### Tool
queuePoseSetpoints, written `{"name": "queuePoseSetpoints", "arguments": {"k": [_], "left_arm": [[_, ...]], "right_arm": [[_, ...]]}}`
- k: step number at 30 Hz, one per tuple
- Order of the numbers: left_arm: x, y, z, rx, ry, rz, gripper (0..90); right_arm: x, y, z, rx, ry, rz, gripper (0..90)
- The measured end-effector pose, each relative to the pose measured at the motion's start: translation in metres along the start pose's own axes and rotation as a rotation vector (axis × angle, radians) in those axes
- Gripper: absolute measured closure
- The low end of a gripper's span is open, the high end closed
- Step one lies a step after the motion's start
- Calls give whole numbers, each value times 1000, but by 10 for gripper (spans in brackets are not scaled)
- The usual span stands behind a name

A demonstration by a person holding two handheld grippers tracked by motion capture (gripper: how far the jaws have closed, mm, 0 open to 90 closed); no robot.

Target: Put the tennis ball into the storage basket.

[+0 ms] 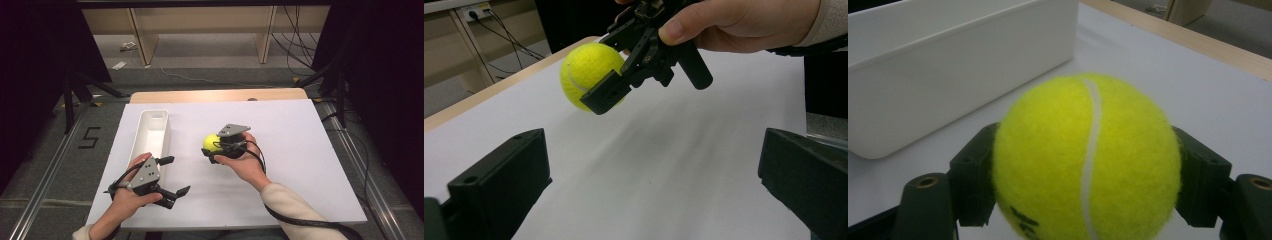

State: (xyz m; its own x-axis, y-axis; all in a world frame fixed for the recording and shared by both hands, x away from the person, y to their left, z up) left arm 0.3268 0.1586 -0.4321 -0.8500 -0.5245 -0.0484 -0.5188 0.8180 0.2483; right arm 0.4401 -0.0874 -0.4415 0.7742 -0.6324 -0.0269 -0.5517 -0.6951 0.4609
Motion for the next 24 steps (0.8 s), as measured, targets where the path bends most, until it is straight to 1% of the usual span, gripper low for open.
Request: {"name": "queuePoseSetpoints", "arguments": {"k": [24], "left_arm": [[0,0,0,1,0,-1,0]], "right_arm": [[-4,-6,-4,1,3,-10,267]]}}
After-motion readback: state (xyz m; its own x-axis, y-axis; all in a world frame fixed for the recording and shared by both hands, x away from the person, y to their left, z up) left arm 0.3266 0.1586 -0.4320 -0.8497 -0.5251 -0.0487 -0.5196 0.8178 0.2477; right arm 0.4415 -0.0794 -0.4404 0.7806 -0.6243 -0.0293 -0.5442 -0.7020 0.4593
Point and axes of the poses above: each handheld gripper's, and its own axes: y roughly backward along the jaws, z roughly out of its underside, x roughly to its right, the point moved 1 cm from there along -y, roughly forward along the jaws, and after that the axes turned 5 degrees about x, right-handed, at the moved point
